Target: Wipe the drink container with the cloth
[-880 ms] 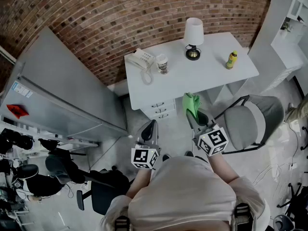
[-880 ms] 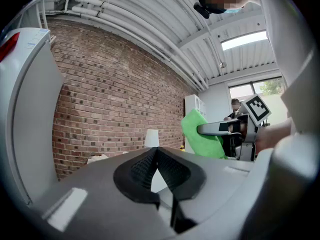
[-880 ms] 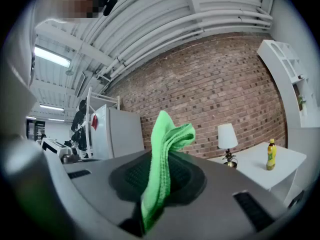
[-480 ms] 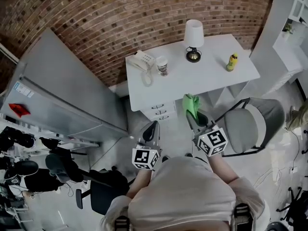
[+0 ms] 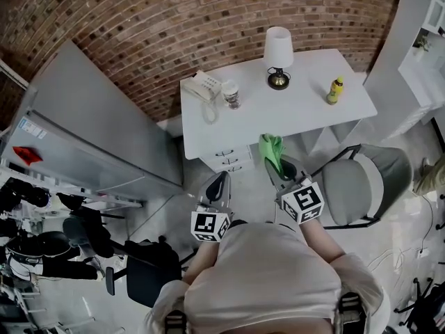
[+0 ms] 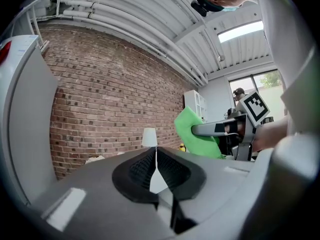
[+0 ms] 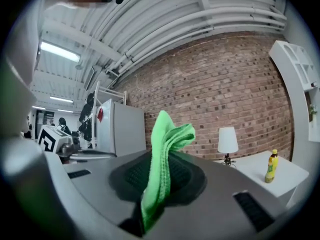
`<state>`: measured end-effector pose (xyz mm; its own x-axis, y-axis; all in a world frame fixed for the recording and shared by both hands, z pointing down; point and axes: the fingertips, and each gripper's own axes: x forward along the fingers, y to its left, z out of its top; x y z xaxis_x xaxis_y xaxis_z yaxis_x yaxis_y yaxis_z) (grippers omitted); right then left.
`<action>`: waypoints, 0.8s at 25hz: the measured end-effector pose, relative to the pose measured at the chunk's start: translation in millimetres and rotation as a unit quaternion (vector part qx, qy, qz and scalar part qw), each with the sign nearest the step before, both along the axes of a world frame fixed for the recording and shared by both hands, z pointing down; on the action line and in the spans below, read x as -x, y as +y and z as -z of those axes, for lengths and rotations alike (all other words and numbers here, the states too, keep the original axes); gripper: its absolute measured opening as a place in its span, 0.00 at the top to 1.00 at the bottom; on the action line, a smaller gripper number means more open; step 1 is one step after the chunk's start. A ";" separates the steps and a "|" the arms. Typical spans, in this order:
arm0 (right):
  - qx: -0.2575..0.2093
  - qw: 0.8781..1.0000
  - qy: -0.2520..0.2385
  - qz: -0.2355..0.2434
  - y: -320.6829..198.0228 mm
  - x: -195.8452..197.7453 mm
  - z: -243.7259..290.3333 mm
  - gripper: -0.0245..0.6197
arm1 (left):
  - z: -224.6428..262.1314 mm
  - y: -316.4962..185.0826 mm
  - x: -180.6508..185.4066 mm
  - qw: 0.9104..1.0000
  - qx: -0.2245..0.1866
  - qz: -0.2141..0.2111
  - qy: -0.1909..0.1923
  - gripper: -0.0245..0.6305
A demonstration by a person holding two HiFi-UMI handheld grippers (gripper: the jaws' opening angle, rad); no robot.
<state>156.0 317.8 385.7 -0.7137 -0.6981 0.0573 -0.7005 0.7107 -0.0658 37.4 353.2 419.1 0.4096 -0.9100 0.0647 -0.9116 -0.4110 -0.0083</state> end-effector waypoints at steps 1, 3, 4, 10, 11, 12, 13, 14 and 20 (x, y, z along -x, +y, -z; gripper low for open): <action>0.004 1.000 -0.004 -0.002 -3.5 -2.4 -1.3 0.90 | -0.2 -2.1 -2.0 1.000 0.000 0.000 -0.002 0.96; 0.009 1.000 -0.008 -0.002 -10.7 -4.9 -3.0 0.90 | -0.6 -7.7 -3.2 1.000 0.000 0.002 -0.006 0.96; 0.009 1.000 -0.008 -0.002 -14.8 -5.2 -3.1 0.90 | -1.0 -11.5 -2.7 1.000 0.001 0.003 -0.007 0.96; 0.010 1.000 -0.008 -0.005 -50.4 1.0 -5.3 0.90 | -5.7 -46.9 8.5 1.000 0.002 0.006 0.000 0.96; 0.010 1.000 -0.007 -0.005 -58.7 3.6 -6.3 0.90 | -7.1 -55.6 11.6 1.000 0.003 0.006 0.000 0.96; 0.011 1.000 -0.006 -0.006 -67.8 6.4 -7.3 0.90 | -8.8 -65.2 14.9 1.000 0.004 0.006 0.001 0.96; 0.011 1.000 -0.005 -0.007 -77.8 9.0 -8.7 0.90 | -11.1 -75.7 18.3 1.000 0.004 0.006 0.002 0.96; 0.012 1.000 -0.003 -0.009 -88.6 11.5 -10.6 0.90 | -14.0 -87.3 21.8 1.000 0.006 0.005 0.003 0.96; 0.030 0.999 0.020 -0.032 -171.1 39.4 -31.1 0.90 | -35.0 -174.4 54.2 1.000 0.019 -0.010 0.014 0.96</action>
